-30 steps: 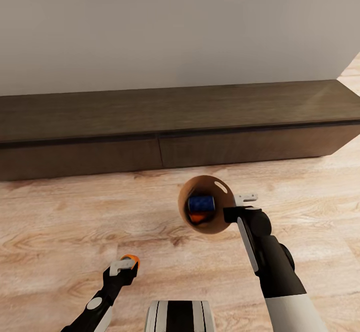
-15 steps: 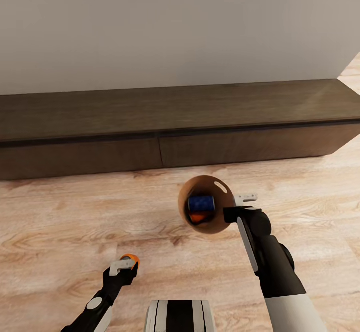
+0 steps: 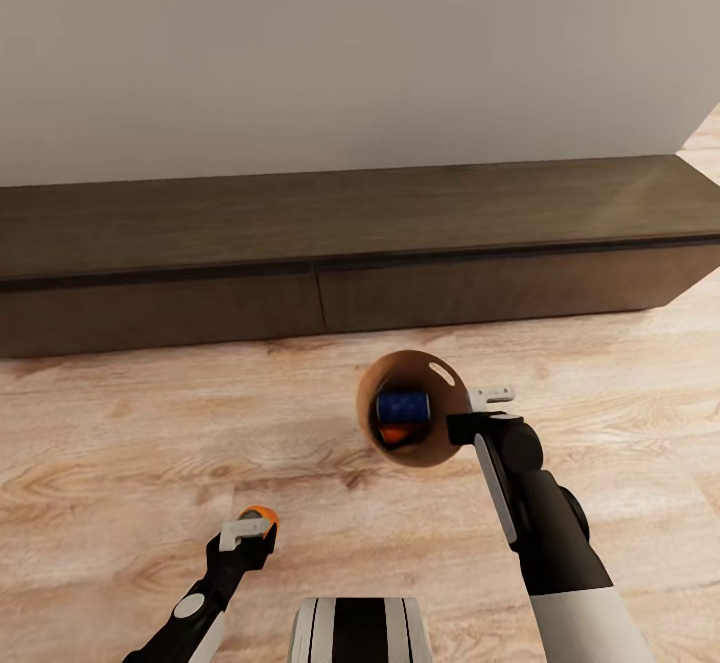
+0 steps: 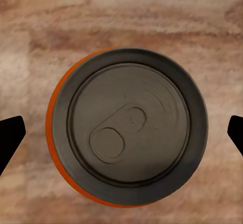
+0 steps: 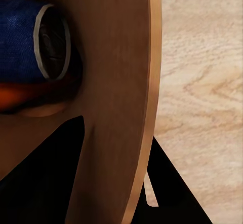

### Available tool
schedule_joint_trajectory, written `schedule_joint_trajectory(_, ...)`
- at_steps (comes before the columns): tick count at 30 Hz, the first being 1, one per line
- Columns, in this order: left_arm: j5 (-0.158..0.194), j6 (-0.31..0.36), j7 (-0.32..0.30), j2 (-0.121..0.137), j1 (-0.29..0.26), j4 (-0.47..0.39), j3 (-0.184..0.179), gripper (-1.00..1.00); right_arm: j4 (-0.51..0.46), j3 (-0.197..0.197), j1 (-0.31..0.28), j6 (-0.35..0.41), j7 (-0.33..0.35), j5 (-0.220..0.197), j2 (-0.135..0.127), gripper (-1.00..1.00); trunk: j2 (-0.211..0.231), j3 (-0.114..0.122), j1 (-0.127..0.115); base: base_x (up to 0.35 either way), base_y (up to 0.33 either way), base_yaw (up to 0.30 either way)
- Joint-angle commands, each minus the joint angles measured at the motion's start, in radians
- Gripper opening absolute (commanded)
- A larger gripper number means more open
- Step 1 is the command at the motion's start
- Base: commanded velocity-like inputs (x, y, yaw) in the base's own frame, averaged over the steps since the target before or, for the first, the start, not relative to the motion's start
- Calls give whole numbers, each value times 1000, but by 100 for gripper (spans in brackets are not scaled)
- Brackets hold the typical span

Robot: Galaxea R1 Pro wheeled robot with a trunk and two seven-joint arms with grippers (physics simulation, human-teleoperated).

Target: Put the three can of soda from the living room inside the tash can in the kitchen.

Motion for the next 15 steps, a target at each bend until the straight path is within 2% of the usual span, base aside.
schedule_joint_trajectory(1,0,0,0,0,0,0,0,100,0,1,0,-1,1,-10,0,-100,0,0,0,0,0,0)
schedule_joint_trajectory(10,-1,0,0,1,-1,1,0,100,0,1,0,-1,1,-10,0,-100,0,0,0,0,0,0)
schedule_joint_trajectory(11,-1,0,0,0,-1,1,0,-100,0,1,0,-1,1,-10,0,-100,0,0,0,0,0,0)
schedule_joint_trajectory(15,-1,0,0,1,0,1,0,-100,0,1,-1,-1,1,-10,0,-100,0,0,0,0,0,0)
